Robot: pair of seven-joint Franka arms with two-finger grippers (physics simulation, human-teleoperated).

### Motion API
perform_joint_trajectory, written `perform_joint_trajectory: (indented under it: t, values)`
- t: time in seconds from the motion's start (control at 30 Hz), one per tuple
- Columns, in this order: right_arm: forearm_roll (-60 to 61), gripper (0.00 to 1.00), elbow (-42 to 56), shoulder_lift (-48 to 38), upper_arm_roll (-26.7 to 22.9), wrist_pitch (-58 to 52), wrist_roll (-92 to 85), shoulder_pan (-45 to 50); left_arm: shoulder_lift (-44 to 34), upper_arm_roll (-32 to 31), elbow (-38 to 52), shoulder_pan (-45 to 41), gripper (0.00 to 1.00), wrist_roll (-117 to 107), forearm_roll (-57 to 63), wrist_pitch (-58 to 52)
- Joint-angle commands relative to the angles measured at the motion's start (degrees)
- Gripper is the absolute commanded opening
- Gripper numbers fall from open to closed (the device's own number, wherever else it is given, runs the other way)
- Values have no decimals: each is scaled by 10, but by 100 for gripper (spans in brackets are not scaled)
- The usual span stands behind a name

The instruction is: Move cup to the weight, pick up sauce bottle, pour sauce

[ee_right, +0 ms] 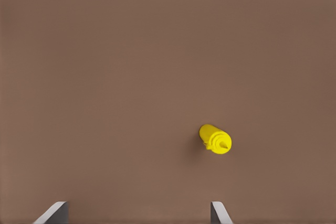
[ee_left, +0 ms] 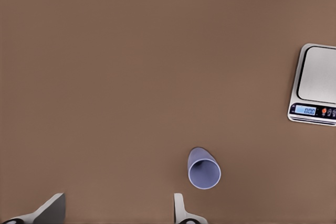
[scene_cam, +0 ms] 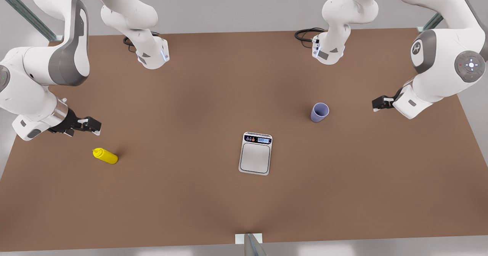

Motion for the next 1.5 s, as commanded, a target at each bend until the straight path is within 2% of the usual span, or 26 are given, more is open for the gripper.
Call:
perform_joint_trajectory:
  t: [0.0,0.1,0.2,0.3,0.43,0.53,0.63,0.8,1.1,1.13,1.17,1.43,1.47]
  values:
    - [0,100,0,0,0,0,0,0,0,0,0,-2,100,0,1,0]
    - [0,100,-1,1,0,0,-1,0,-6,-1,-16,-17,100,-10,-3,-4]
    - [-1,100,-6,1,0,0,-2,-1,-32,-1,-84,-19,100,-11,-5,18]
    - [-1,100,-7,12,-1,1,-2,-5,-91,-4,-227,-32,100,-11,-6,107]
    - [-4,100,-7,19,0,2,-1,-4,-111,-7,-331,-33,100,-11,-6,199]
    - [-4,100,-8,20,0,1,-2,-4,-116,-8,-385,-73,100,-26,-6,253]
    - [-5,100,-7,28,0,3,-2,-5,-112,-7,-419,-101,100,-61,-5,301]
    - [-5,100,-6,33,0,4,-2,-5,-106,-5,-485,-101,100,-62,-3,371]
    - [-5,100,-5,39,0,3,-2,-5,-32,-6,-475,-107,100,-71,-11,373]
    - [-5,100,-6,39,0,3,-2,-5,-27,-6,-476,-107,96,-72,-11,374]
    - [-5,100,-6,39,0,3,-2,-5,-24,-6,-478,-108,78,-72,-11,374]
    - [-5,100,-4,44,0,4,-2,-5,55,-6,-479,-129,66,-89,-11,431]
    - [-5,100,-4,45,-1,4,-2,-5,56,-6,-479,-130,61,-88,-11,432]
